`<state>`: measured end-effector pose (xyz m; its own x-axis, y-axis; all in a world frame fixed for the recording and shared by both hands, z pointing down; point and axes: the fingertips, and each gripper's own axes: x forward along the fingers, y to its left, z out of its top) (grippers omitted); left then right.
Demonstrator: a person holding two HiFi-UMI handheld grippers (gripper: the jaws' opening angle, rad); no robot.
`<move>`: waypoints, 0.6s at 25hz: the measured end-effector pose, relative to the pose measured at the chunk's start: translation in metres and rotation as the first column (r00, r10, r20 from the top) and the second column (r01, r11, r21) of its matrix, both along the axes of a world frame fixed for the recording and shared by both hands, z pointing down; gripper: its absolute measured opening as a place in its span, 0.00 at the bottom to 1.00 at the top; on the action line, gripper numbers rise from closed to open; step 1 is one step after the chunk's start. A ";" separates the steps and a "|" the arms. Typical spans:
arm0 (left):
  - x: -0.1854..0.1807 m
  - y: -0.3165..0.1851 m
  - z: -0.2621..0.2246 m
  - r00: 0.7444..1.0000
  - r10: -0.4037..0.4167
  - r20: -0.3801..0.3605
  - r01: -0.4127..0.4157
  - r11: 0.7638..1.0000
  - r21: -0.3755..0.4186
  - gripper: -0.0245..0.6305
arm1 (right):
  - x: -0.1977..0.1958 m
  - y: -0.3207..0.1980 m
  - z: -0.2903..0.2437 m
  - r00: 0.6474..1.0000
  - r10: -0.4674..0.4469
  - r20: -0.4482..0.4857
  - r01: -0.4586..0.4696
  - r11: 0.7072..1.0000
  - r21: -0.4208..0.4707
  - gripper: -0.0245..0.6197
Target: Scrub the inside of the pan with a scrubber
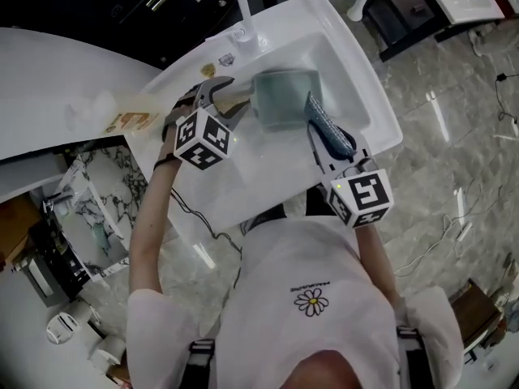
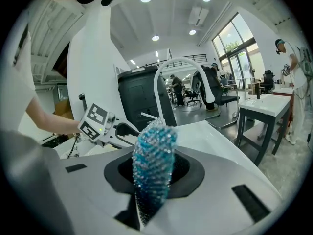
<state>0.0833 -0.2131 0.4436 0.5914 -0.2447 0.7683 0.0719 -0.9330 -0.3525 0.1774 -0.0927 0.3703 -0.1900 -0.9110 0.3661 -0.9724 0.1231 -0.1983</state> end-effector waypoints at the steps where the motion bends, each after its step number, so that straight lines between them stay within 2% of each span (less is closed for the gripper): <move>1: -0.003 -0.001 0.016 0.999 0.019 0.050 -0.018 1.000 -0.016 0.39 | 0.000 -0.001 0.004 1.000 -0.006 0.000 0.006 1.000 -0.010 0.13; 4: -0.013 -0.001 0.060 0.978 0.079 0.194 -0.070 0.996 -0.054 0.39 | 0.001 -0.005 0.017 1.000 -0.021 0.007 0.022 0.999 -0.040 0.13; 8: -0.028 -0.001 0.112 0.918 0.148 0.369 -0.130 0.989 -0.074 0.39 | 0.004 -0.007 0.033 0.999 -0.033 0.027 0.035 0.996 -0.077 0.13; 12: -0.039 -0.007 0.150 0.864 0.173 0.473 -0.144 0.985 -0.097 0.39 | 0.007 -0.008 0.046 0.999 -0.035 0.034 0.039 0.994 -0.105 0.13; 15: -0.041 -0.013 0.165 0.843 0.174 0.508 -0.142 0.985 -0.100 0.37 | 0.007 -0.009 0.052 0.998 -0.056 0.031 0.059 0.991 -0.122 0.13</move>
<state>0.0426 -0.2262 0.6081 0.1356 -0.1289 0.9823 0.3759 -0.9107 -0.1714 0.1845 -0.1016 0.4223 -0.2525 -0.8467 0.4684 -0.9583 0.1519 -0.2420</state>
